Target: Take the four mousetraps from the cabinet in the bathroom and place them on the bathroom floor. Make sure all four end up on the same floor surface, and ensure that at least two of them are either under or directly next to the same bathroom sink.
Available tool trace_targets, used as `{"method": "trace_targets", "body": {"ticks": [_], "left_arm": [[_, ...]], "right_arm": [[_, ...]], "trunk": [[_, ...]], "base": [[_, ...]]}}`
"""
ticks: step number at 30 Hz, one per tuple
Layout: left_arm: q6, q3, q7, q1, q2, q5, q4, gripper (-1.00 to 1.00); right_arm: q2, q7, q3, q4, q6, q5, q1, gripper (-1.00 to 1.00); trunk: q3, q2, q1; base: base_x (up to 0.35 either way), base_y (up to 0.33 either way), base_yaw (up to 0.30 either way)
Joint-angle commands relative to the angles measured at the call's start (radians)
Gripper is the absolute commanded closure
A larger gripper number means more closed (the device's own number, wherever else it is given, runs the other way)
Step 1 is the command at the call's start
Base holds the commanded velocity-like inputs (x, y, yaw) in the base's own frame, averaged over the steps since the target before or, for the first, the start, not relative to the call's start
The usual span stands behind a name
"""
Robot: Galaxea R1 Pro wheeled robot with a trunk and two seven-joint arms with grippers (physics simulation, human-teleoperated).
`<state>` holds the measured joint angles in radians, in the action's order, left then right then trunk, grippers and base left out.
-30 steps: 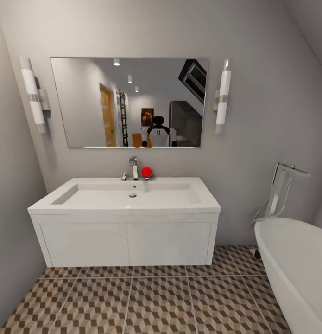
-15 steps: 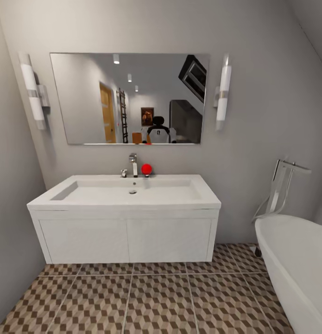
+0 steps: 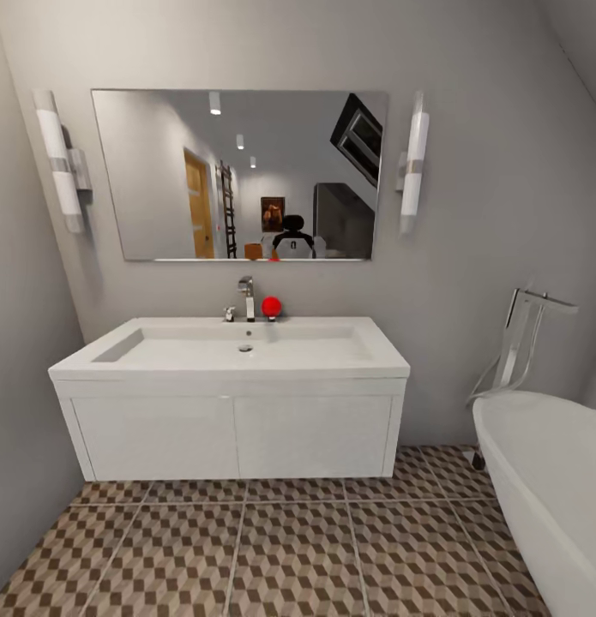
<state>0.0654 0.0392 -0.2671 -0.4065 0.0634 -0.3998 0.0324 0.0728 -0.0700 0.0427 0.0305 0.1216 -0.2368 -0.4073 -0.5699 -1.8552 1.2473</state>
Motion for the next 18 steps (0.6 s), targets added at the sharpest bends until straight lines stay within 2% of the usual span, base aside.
{"method": "trace_targets", "body": {"ticks": [1, 14, 18], "left_arm": [[0.007, 0.003, -0.004, 0.000, 0.000, 0.004, 0.003, 1.00], [0.006, -0.005, -0.004, 0.000, -0.002, 0.007, 0.004, 1.00], [-0.003, -0.023, -0.007, -0.001, -0.009, 0.030, 0.042, 1.00]], "right_arm": [[0.000, -0.002, 0.005, 0.002, 0.002, -0.008, -0.001, 1.00], [0.004, -0.002, 0.003, 0.001, -0.017, -0.009, -0.001, 1.00], [0.004, -0.002, 0.003, -0.006, -0.018, -0.010, -0.002, 1.00]], "trunk": [[-0.004, -0.008, 0.004], [-0.045, -0.099, 0.054], [-0.058, -0.127, 0.069]], "base": [[0.000, 0.000, 0.000], [0.000, 0.000, 0.000], [0.000, 0.000, 0.000]]}}
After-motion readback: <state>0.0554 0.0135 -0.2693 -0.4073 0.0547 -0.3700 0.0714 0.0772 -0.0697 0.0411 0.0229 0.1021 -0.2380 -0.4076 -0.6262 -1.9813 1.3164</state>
